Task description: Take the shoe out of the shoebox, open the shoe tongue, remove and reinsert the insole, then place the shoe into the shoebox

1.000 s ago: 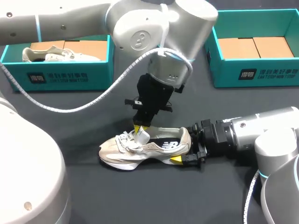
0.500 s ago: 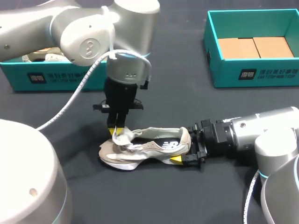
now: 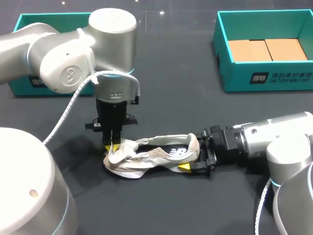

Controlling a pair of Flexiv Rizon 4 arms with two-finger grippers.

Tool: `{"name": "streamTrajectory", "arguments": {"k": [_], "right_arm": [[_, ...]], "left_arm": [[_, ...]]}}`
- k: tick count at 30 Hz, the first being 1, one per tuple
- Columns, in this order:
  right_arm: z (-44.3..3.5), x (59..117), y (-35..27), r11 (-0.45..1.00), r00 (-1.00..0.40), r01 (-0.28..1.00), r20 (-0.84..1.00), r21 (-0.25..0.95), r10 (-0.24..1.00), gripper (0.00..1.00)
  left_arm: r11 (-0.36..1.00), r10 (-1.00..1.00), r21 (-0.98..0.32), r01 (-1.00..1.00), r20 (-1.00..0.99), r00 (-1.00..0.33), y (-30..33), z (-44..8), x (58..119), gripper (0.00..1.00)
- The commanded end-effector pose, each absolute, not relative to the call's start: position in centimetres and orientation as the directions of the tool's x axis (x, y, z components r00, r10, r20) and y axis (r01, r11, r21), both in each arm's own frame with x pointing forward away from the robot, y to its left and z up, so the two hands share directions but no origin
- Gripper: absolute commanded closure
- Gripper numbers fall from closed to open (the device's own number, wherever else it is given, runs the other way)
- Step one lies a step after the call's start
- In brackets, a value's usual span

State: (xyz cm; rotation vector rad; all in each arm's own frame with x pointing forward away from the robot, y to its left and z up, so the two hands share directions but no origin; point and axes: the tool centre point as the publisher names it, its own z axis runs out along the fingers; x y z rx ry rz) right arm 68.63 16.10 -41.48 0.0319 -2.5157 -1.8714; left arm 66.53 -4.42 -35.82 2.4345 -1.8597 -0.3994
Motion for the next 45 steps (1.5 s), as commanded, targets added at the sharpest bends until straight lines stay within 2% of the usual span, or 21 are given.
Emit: {"name": "streamTrajectory", "arguments": {"k": [1,4,6,8,11,18,21,30,38,45], "right_arm": [[-41.6,68.7,16.1,0.293,-1.0,-0.012,-0.007,0.956,-0.02,1.0],[-41.6,68.7,16.1,0.293,-1.0,-0.012,-0.007,0.956,-0.02,1.0],[-41.6,68.7,16.1,0.293,-1.0,-0.012,-0.007,0.956,-0.02,1.0],[-41.6,68.7,16.1,0.293,-1.0,-0.012,-0.007,0.956,-0.02,1.0],[-41.6,68.7,16.1,0.293,-1.0,-0.012,-0.007,0.956,-0.02,1.0],[-41.6,68.7,16.1,0.293,-1.0,-0.012,-0.007,0.956,-0.02,1.0],[-41.6,68.7,16.1,0.293,-1.0,-0.012,-0.007,0.956,-0.02,1.0],[-41.6,68.7,16.1,0.293,-1.0,-0.012,-0.007,0.956,-0.02,1.0],[-41.6,68.7,16.1,0.293,-1.0,-0.012,-0.007,0.956,-0.02,1.0],[-41.6,68.7,16.1,0.293,-1.0,-0.012,-0.007,0.956,-0.02,1.0]], "left_arm": [[-0.275,-0.953,0.213,-0.938,-0.189,0.236,-4.1,-37.3,66.8,1.0],[-0.281,-0.95,0.218,-0.935,-0.205,0.237,-3.8,-37.6,67.0,0.97],[-0.282,-0.949,0.215,-0.935,-0.208,0.238,-3.5,-37.7,67.1,0.76],[-0.282,-0.948,0.214,-0.935,-0.212,0.237,-3.2,-37.5,67.1,0.64],[-0.28,-0.948,0.212,-0.936,-0.215,0.235,-2.7,-37.0,67.0,0.53],[-0.257,-0.956,0.2,-0.945,-0.198,0.218,-2.0,-35.1,66.9,0.5],[-0.24,-0.96,0.19,-0.952,-0.192,0.204,-2.0,-34.0,66.7,0.45],[-0.144,-0.982,0.163,-0.976,-0.146,0.121,-2.1,-30.0,67.2,0.48],[0.05,-0.995,0.11,-0.993,-0.076,-0.058,-4.0,-24.2,69.1,0.48],[0.353,-0.934,0.096,-0.931,-0.025,-0.356,-6.0,-20.1,69.8,0.49]]}}
